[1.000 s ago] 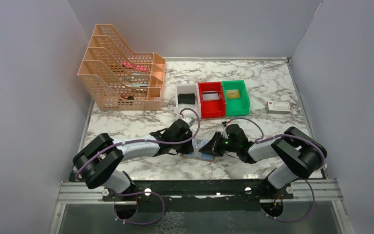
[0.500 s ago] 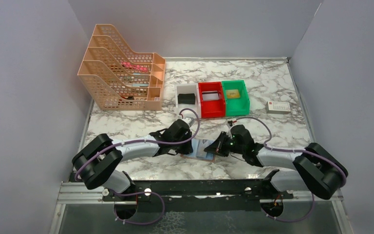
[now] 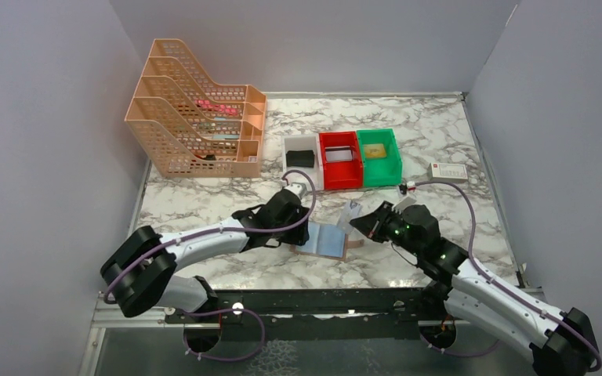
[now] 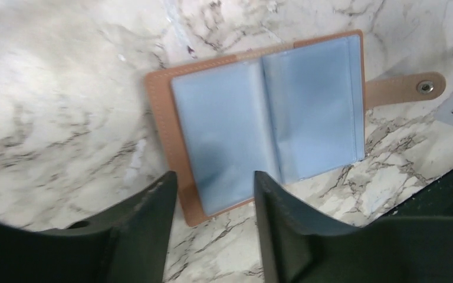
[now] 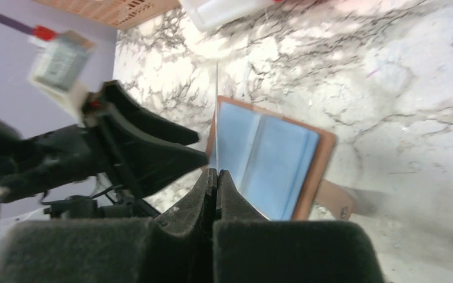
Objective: Take the credit cards out of the card holder
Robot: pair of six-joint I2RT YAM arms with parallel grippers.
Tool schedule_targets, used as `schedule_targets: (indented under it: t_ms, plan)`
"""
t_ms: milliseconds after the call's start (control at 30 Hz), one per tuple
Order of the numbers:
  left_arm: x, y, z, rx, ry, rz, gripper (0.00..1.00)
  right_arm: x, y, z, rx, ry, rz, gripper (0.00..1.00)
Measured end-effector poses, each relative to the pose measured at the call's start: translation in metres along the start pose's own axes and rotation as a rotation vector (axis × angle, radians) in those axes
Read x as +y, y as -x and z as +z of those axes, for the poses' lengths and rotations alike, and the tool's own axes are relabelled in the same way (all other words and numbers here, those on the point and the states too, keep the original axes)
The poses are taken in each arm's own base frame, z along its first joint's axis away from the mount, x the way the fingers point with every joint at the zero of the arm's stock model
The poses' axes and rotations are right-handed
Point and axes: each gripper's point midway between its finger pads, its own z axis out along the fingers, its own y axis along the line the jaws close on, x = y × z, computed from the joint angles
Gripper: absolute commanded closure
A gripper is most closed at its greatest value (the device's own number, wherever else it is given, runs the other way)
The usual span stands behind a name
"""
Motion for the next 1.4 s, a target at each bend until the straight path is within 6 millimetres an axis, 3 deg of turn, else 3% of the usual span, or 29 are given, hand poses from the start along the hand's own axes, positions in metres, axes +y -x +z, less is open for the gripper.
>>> schedule_targets:
  t_ms: [200, 367, 600, 700, 867, 1400]
  plan:
    - [0.009, 0.053, -0.042, -0.18, 0.067, 0.005, 0.3, -0.015, 0.005, -0.006, -0.027, -0.06, -0.091, 0.99]
    - [0.04, 0.086, -0.072, -0.287, 0.151, -0.049, 0.22, -0.017, 0.005, -0.005, -0.022, -0.069, -0.13, 0.99]
    - [0.069, 0.091, -0.099, -0.317, 0.272, -0.038, 0.14, -0.021, 0.004, -0.002, -0.005, -0.087, -0.167, 0.99]
    - [0.077, 0.096, -0.111, -0.343, 0.321, -0.01, 0.01, -0.018, 0.007, -0.002, -0.013, -0.083, -0.194, 0.99]
    - [0.09, 0.101, -0.13, -0.395, 0.393, 0.031, 0.01, -0.011, 0.022, -0.001, -0.05, -0.086, -0.261, 0.99]
    - [0.104, 0.094, -0.131, -0.373, 0.458, 0.077, 0.01, 0.01, 0.077, 0.017, -0.146, -0.15, -0.581, 0.98]
